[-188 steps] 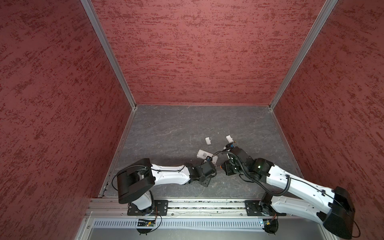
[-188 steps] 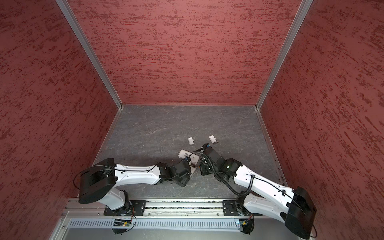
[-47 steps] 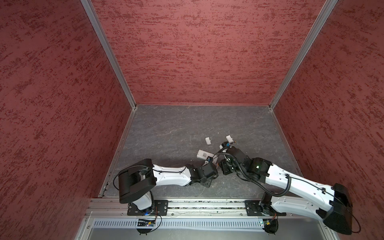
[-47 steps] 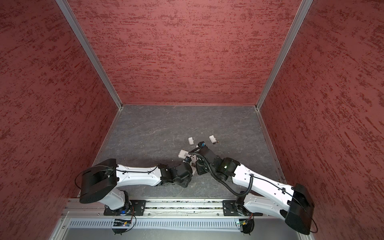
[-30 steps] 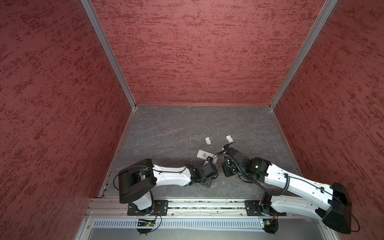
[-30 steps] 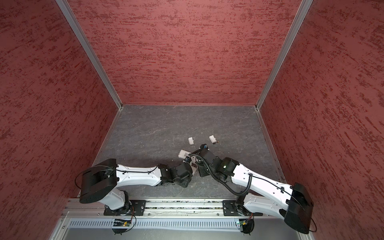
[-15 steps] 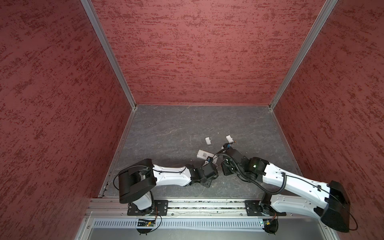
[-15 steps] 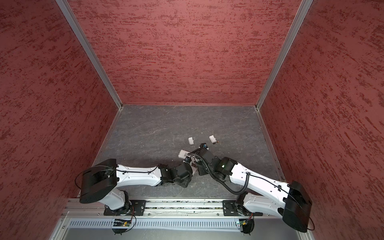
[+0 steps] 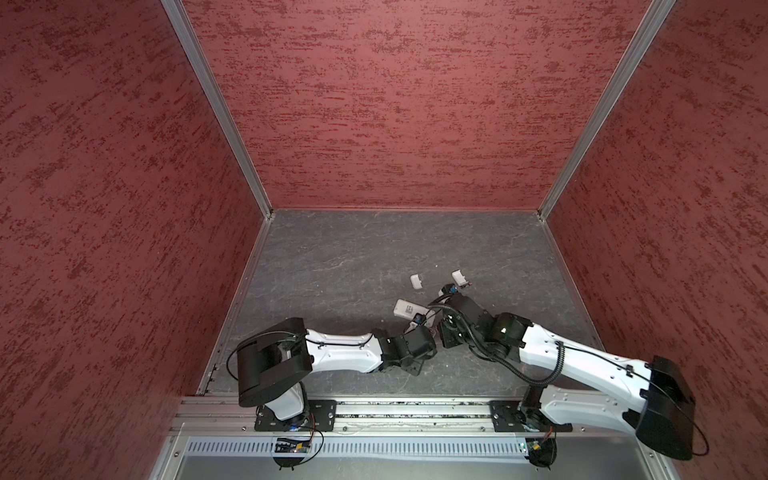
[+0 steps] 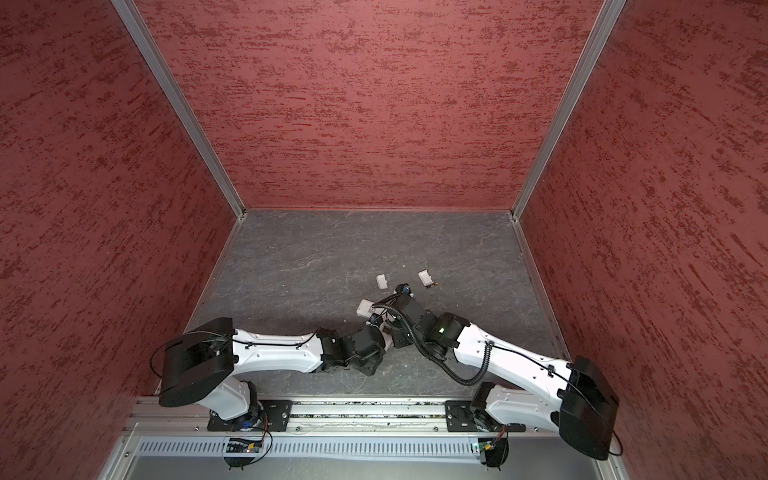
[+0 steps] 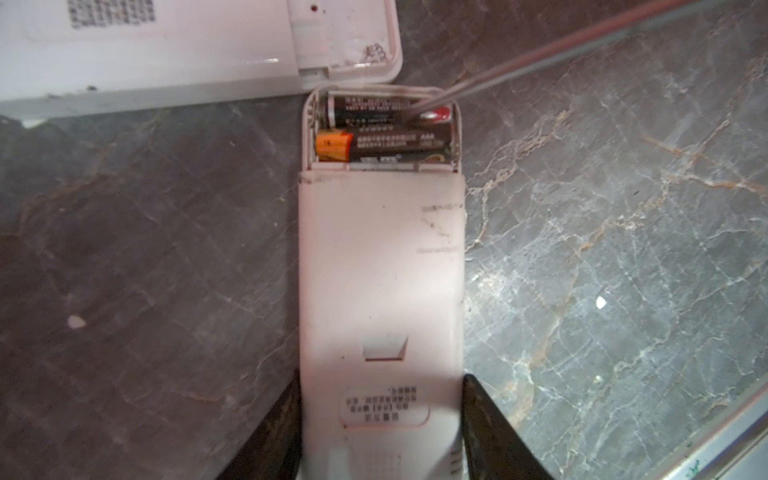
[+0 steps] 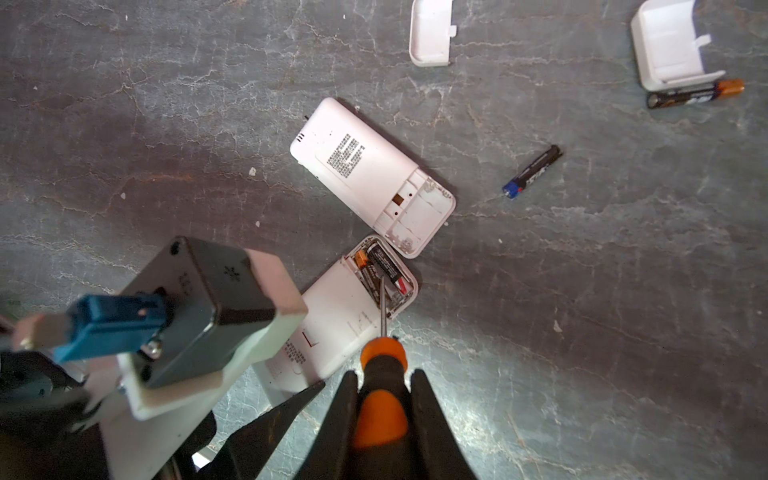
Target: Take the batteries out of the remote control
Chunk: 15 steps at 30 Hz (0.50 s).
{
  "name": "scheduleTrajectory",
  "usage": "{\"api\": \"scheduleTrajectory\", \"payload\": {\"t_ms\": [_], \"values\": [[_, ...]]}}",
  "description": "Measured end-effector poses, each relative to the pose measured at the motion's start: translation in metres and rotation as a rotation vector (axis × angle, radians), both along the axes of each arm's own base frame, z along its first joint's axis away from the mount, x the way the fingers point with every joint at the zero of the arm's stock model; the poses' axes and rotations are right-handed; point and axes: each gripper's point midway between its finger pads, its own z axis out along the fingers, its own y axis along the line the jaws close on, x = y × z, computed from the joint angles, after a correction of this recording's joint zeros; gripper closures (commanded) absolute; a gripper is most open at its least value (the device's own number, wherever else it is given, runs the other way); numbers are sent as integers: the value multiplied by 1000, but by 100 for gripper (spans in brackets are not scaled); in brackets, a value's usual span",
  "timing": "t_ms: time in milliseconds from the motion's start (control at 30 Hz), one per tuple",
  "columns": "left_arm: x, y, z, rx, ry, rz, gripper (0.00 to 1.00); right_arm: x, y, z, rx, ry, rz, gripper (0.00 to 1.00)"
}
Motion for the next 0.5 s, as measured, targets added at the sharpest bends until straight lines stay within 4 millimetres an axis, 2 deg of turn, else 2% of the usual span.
{"api": "scheduleTrajectory", "payload": {"t_ms": [233, 500], "values": [[0, 0, 0, -2, -3, 0, 69, 6, 21, 16, 44, -2, 44, 100], [0, 0, -1, -6, -3, 4, 69, 1, 5, 9, -19, 22, 22, 100]]}}
